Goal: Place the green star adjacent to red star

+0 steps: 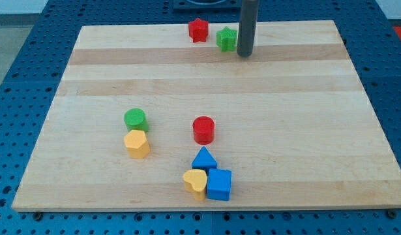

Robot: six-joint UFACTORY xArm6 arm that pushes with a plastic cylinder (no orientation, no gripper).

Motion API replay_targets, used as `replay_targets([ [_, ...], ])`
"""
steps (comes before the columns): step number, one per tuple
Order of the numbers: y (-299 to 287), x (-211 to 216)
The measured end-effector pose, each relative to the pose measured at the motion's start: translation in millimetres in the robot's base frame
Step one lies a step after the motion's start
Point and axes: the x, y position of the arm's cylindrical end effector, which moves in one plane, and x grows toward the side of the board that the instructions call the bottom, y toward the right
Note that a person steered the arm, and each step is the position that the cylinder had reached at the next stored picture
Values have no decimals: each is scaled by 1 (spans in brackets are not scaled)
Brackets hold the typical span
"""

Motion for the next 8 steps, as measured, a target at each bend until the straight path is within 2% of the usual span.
replay_targets([
  [1,-25,-1],
  [3,-25,-56],
  [4,-25,-70],
  [5,-14,-61],
  [6,39,-60],
  [7,93,-97],
  [8,100,-115],
])
